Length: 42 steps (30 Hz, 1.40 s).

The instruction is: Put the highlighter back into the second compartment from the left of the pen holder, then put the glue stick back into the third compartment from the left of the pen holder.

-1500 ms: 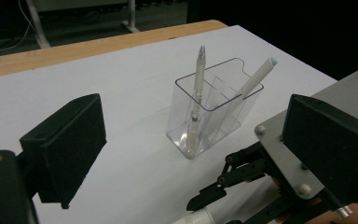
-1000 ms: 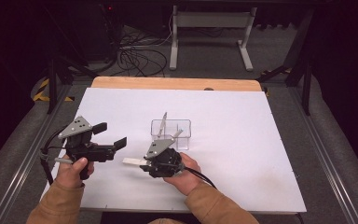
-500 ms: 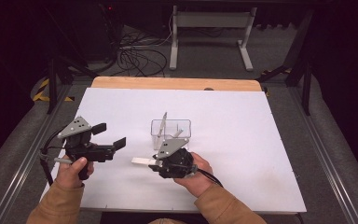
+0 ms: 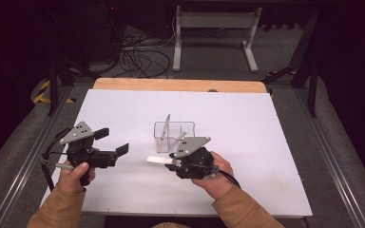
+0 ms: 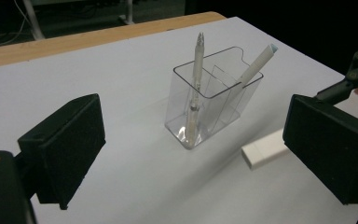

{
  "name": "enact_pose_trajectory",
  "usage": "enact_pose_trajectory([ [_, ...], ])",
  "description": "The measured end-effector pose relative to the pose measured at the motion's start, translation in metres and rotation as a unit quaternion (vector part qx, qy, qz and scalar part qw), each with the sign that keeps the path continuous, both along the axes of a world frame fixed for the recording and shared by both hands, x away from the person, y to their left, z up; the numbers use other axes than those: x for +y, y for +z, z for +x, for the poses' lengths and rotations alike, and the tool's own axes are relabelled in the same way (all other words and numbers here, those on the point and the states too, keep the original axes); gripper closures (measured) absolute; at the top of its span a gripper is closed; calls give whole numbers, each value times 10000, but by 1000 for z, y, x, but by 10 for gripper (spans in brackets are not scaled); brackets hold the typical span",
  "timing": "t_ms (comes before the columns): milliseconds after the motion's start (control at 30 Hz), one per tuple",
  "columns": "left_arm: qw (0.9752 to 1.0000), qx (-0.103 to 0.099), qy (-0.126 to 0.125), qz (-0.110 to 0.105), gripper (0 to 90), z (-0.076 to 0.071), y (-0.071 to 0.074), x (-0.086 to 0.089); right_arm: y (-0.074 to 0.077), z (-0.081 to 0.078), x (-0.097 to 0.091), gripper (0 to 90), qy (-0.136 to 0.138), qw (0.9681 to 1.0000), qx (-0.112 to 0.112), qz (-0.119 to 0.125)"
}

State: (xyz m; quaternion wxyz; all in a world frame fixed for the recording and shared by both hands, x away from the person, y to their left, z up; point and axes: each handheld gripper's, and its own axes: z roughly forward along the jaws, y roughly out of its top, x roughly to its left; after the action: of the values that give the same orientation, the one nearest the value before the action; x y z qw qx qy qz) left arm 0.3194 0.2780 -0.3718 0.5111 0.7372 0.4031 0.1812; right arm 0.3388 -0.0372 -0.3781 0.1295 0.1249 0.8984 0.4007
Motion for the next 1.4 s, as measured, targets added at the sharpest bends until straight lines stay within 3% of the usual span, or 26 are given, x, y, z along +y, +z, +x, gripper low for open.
enact_pose_trajectory([
  [500,9998,41,-188,75,57,-5,-14,0,28,6,-41,656,-452,9990,20,-63],
  [1400,9999,7,-141,54,54,-7,-16,10,56,27,-75,656,-1095,9936,7,-292],
])
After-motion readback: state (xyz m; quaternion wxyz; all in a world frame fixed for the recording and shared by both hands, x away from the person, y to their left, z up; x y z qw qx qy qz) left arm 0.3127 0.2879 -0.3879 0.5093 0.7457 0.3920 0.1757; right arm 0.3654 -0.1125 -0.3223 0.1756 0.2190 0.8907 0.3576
